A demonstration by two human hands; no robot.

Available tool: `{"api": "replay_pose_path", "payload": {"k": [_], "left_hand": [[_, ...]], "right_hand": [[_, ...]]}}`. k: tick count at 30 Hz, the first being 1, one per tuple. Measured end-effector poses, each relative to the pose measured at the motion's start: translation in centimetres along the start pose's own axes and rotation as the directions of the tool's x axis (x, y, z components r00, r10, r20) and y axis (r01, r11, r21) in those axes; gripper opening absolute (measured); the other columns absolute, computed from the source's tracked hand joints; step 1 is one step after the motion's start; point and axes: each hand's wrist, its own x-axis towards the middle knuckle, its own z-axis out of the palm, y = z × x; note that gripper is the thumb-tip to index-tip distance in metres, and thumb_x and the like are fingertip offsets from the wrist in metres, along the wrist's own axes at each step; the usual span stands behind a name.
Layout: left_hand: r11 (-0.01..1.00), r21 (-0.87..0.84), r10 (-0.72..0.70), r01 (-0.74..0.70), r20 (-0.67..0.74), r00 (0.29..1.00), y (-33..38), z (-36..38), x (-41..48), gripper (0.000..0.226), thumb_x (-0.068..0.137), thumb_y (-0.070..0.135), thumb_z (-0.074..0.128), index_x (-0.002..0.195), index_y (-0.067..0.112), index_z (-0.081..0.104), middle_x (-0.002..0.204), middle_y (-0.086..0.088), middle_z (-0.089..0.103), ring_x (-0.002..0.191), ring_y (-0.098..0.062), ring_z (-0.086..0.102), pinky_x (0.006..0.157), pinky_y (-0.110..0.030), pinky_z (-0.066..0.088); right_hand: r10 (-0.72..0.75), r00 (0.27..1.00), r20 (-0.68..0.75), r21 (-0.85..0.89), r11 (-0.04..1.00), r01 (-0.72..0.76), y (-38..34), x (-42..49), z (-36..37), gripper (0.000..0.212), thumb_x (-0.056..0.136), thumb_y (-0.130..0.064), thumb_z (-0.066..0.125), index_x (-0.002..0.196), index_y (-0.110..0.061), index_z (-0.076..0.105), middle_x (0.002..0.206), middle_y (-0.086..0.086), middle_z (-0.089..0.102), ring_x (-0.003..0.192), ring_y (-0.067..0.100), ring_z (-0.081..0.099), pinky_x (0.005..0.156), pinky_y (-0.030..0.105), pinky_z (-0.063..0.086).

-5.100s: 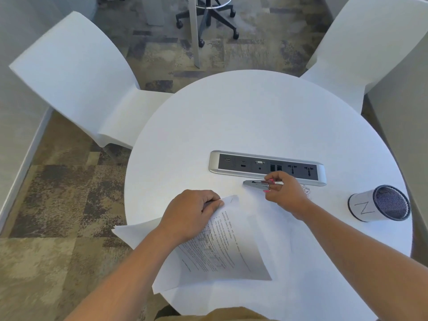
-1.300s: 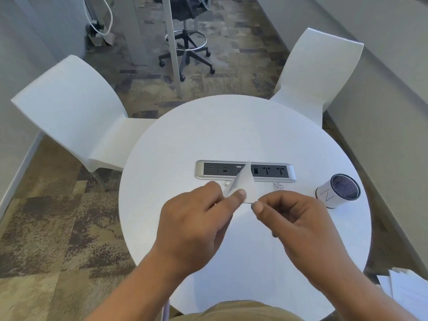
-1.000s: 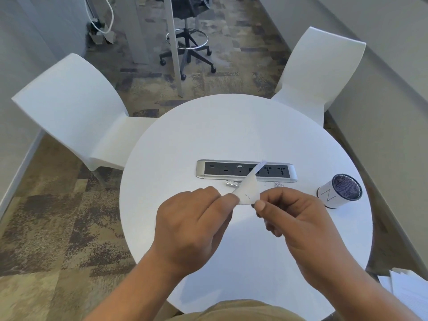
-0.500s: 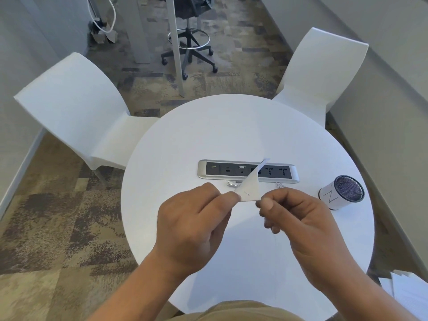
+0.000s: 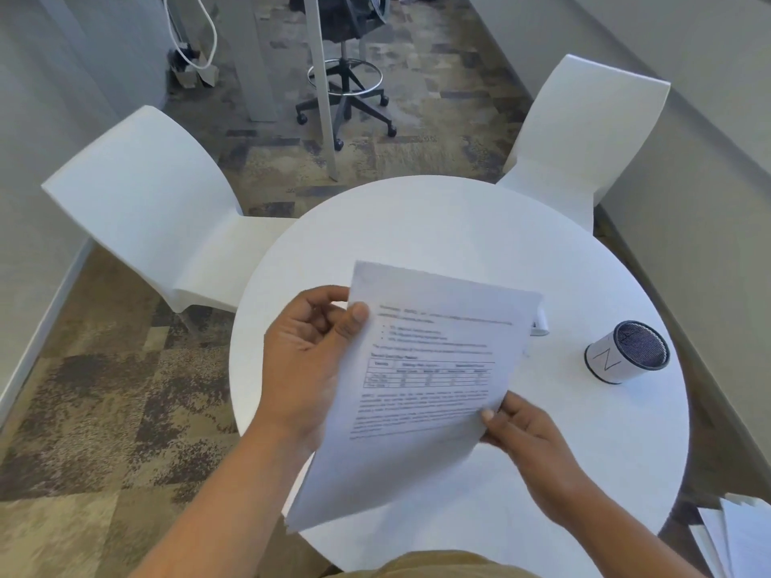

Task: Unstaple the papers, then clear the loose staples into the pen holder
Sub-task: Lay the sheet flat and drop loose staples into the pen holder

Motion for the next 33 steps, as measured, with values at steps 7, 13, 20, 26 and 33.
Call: {"api": "replay_pose_path", "payload": {"k": [7, 13, 20, 26, 33], "left_hand": [[0.735, 0.428, -0.541, 0.526, -0.099, 0.835, -9.0, -7.0, -1.9, 0.015, 0.095, 0.033, 0.065, 0.108, 0.025, 0.066, 0.113, 0.002, 0.075, 0.095, -0.011, 0.073, 0.081, -0.033, 0.056], [0.647, 0.422, -0.573, 0.635, -0.279, 0.77, -12.0, -12.7, -3.4, 0.027, 0.097, 0.007, 0.061, 0.119, 0.022, 0.061, 0.092, 0.011, 0.079, 0.084, -0.011, 0.076, 0.075, -0.032, 0.057], [0.705, 0.475, -0.43, 0.527, -0.305, 0.85, -12.5, -15.4, 2.1, 0.03, 0.098, 0.008, 0.06, 0.124, 0.023, 0.056, 0.104, 0.003, 0.077, 0.09, -0.013, 0.073, 0.073, -0.029, 0.055], [0.243, 0.953, -0.287, 0.181, -0.107, 0.952, -15.1, -18.9, 4.8, 0.086, 0.092, 0.041, 0.067, 0.158, 0.025, 0.014, 0.161, 0.013, 0.021, 0.149, -0.012, 0.023, 0.121, -0.039, 0.028], [-0.021, 1.0, -0.392, -0.003, -0.005, 0.92, -16.2, -20.8, 4.9, 0.087, 0.095, 0.055, 0.053, 0.16, 0.025, 0.003, 0.168, 0.003, -0.012, 0.156, -0.018, -0.004, 0.126, -0.037, 0.013]], "right_hand": [[0.255, 0.927, -0.276, 0.014, 0.965, -0.261, 5.3, 0.3, 2.4, 0.021, 0.101, -0.007, 0.048, 0.11, -0.013, 0.066, 0.1, 0.007, 0.078, 0.09, 0.029, 0.074, 0.085, 0.051, 0.057], [0.328, 0.889, -0.32, -0.112, 0.919, -0.379, 7.6, 3.4, 6.1, 0.022, 0.101, -0.011, 0.048, 0.106, -0.022, 0.066, 0.094, -0.004, 0.078, 0.082, 0.019, 0.075, 0.078, 0.042, 0.06], [0.236, 0.922, -0.309, -0.194, 0.933, -0.304, 6.9, 9.6, 8.9, 0.019, 0.097, -0.014, 0.053, 0.112, -0.02, 0.064, 0.099, -0.005, 0.075, 0.086, 0.014, 0.073, 0.075, 0.032, 0.059], [0.024, 0.981, -0.195, -0.791, 0.588, -0.171, 8.8, 13.3, 8.7, 0.072, 0.088, -0.031, 0.066, 0.151, -0.024, 0.032, 0.153, -0.006, 0.039, 0.137, 0.016, 0.041, 0.11, 0.032, 0.036], [0.062, 0.998, -0.015, -0.985, 0.168, -0.025, 11.2, 12.1, 9.3, 0.066, 0.095, -0.049, 0.045, 0.154, -0.034, 0.019, 0.166, -0.005, 0.004, 0.152, 0.019, 0.003, 0.117, 0.039, 0.023]]}}
